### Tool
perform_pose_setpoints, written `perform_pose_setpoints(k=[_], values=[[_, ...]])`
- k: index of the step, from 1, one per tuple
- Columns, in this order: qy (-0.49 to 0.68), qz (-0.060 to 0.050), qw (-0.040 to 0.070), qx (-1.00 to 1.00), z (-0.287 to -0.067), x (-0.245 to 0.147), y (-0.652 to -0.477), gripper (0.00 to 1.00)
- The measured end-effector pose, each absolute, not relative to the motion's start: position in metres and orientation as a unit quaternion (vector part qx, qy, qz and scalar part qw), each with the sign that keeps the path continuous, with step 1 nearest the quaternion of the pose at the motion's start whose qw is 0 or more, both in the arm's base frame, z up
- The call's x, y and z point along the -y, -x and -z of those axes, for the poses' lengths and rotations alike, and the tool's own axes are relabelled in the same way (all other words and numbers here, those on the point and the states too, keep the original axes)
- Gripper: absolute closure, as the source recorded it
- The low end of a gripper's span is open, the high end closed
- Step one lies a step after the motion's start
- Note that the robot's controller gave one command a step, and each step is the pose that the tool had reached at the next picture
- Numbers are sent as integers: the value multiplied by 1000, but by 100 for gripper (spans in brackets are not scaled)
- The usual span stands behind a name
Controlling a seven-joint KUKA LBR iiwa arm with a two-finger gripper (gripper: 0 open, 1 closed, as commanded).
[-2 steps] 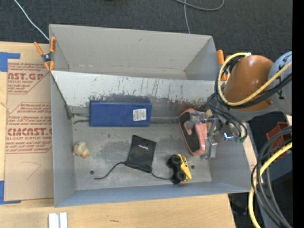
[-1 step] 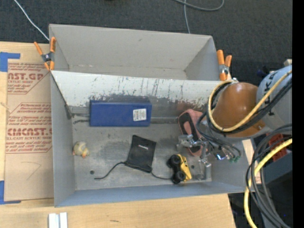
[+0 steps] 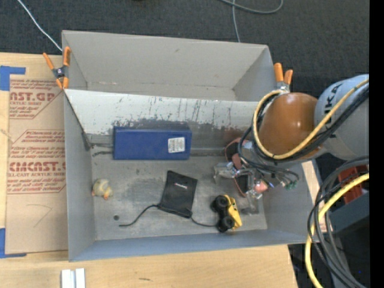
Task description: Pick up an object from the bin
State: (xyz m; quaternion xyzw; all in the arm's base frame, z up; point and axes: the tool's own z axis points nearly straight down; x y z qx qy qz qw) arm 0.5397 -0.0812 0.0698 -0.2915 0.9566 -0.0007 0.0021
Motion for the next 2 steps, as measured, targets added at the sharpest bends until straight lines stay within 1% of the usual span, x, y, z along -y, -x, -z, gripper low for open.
perform_pose_setpoints(k=[1, 2], values=[[461, 0, 1, -888, -70, 51, -530, 0], [527, -1, 2, -850, -71, 39, -530, 0]])
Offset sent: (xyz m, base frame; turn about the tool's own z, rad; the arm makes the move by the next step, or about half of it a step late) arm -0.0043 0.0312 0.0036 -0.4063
